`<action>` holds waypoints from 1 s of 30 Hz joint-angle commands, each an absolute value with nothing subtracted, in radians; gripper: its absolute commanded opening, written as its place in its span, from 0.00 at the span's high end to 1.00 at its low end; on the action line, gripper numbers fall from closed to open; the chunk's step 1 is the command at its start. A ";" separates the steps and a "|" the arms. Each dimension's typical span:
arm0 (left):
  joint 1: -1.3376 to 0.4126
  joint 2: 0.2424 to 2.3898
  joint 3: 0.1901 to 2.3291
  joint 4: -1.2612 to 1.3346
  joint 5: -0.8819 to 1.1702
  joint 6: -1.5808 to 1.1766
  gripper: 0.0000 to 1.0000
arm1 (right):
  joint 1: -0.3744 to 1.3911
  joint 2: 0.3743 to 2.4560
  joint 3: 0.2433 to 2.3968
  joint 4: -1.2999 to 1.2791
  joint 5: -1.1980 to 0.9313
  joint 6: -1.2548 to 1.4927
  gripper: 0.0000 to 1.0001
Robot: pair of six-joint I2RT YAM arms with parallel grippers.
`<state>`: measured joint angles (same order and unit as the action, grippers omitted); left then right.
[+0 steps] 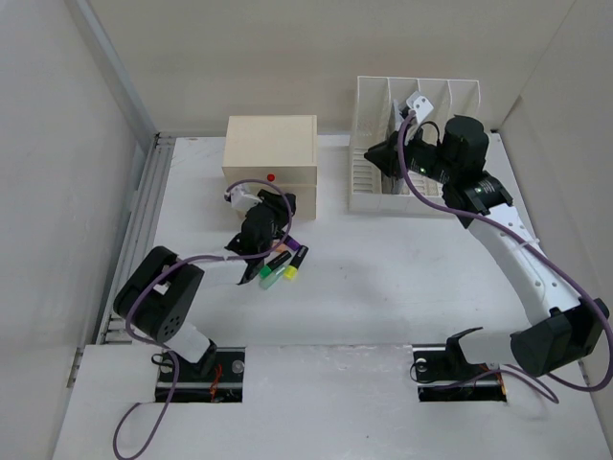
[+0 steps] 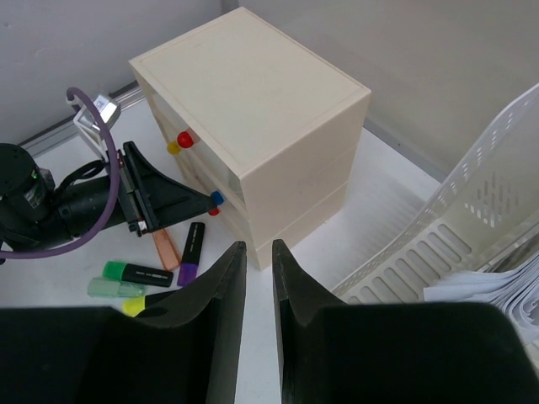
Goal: Organize the desk
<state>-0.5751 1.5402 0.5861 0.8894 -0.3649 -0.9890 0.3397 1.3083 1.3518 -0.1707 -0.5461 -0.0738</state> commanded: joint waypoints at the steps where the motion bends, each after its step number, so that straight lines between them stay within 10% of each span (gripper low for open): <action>1: -0.578 1.549 0.632 0.931 -0.391 -0.996 0.65 | 0.337 1.279 1.350 -0.114 -0.552 -0.063 0.76; 30: -0.541 1.606 0.650 0.942 -0.410 -0.937 0.66 | 0.337 1.279 1.350 -0.104 -0.543 -0.063 0.76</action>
